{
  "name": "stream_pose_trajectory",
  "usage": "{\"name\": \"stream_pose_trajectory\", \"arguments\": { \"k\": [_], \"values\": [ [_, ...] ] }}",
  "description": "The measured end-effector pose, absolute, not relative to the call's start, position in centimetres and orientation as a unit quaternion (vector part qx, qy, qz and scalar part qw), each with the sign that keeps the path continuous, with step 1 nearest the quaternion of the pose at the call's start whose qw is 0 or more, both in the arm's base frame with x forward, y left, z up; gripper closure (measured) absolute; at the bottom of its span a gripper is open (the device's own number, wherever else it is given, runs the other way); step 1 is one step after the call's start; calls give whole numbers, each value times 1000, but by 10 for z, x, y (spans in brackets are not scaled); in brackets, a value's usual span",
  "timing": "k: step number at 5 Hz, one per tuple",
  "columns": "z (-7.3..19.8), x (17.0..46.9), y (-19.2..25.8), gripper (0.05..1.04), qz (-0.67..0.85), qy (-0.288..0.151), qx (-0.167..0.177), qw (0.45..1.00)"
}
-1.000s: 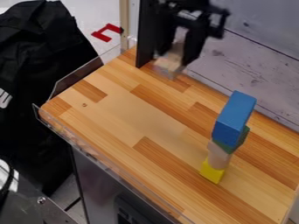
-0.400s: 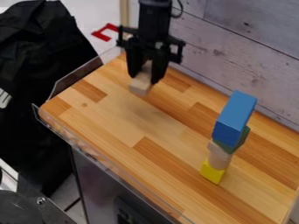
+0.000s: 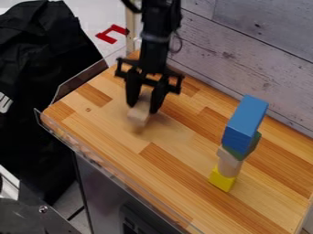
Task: Remove the rectangular block from the tower and put it in the left side of the table
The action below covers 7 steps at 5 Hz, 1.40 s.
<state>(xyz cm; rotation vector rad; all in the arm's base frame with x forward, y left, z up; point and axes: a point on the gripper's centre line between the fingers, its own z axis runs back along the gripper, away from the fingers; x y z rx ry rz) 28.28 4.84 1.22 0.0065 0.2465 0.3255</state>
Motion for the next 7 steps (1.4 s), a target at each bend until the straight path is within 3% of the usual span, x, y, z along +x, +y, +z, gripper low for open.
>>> {"name": "stream_pose_trajectory", "arguments": {
  "k": [1,2,5,6,7],
  "values": [
    [5,278,37,572,278,138,13,950],
    [1,281,28,572,313,131,-7,941],
    [-7,283,26,572,330,122,-28,936],
    [-10,283,31,505,330,123,-37,935],
    [-16,280,30,205,317,142,-41,937]
  ]
}}
